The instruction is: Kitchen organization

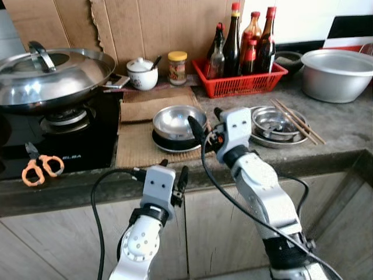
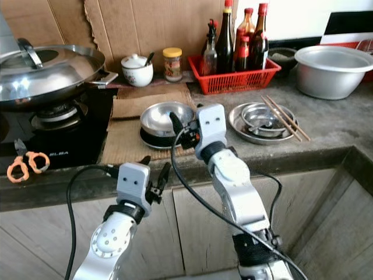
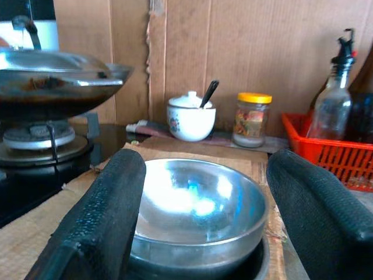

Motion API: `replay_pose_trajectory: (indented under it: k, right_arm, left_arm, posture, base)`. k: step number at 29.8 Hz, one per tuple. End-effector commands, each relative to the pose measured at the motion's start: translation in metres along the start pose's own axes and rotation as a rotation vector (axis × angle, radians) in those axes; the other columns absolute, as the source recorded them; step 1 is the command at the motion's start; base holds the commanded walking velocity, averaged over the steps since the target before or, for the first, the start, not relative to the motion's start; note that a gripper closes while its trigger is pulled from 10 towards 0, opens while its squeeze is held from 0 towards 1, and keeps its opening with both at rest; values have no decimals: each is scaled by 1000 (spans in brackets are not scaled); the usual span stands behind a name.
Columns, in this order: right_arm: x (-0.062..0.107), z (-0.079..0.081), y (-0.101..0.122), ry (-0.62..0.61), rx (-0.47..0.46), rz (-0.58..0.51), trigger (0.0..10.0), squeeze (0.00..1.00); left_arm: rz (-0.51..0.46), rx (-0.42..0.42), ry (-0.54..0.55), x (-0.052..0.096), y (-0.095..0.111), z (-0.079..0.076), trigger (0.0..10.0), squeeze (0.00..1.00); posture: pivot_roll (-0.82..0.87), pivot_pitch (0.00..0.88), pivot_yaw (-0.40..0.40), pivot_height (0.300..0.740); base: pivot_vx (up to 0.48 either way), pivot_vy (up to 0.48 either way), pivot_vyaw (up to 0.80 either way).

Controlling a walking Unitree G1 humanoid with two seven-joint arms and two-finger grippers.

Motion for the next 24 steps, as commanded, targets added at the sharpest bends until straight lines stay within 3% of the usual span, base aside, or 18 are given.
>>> replay_pose_trajectory:
  k: [1, 6, 12, 14, 18, 22, 24]
  right_arm:
    - [-6, -1, 1, 11, 2, 7, 10000, 0]
    - [-18, -5, 7, -1, -2, 7, 10000, 0]
    - [-29, -16, 8, -62, -38, 41, 10000, 0]
    - [-36, -26, 9, -118, -49, 68, 10000, 0]
    - [-51, -47, 11, -287, -43, 193, 10000, 0]
    - [-59, -52, 14, -246, -11, 279, 10000, 0]
    - [-62, -54, 10, -218, -53, 365, 10000, 0]
  left_arm:
    - [-3, -4, 9, 1, 1, 1, 10000, 0]
    - [-3, -1, 13, 2, 1, 0, 10000, 0]
    - [-2, -2, 17, 3, 1, 1, 10000, 0]
    - [-1, -2, 17, 3, 0, 0, 10000, 0]
    - [2, -3, 16, 4, -1, 0, 10000, 0]
    - [6, -4, 14, 5, -1, 0, 10000, 0]
    - [6, -5, 13, 5, -1, -1, 10000, 0]
  posture:
    - [46, 20, -22, 740]
    - [52, 22, -32, 740]
    - [56, 22, -37, 740]
    - [56, 20, -37, 740]
    - [59, 21, -39, 740]
    - [57, 21, -37, 740]
    - [60, 21, -39, 740]
  base:
    - [0, 0, 781]
    - [0, 0, 791]
    - [0, 0, 0]
    - [0, 0, 0]
    - [0, 0, 0]
    - [0, 0, 0]
    - [0, 0, 0]
Point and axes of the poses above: a point about 5 cm out from each wrist's last joint towards the gripper, its own x axis pointing back from the gripper into the wrist, its own y axis along the axis of the wrist's last joint, z = x × y, the point moved 1 cm from there along -x, pointing out of the wrist towards the gripper, and after that the axes turned 10 degrees about x, right-handed, at the moved point
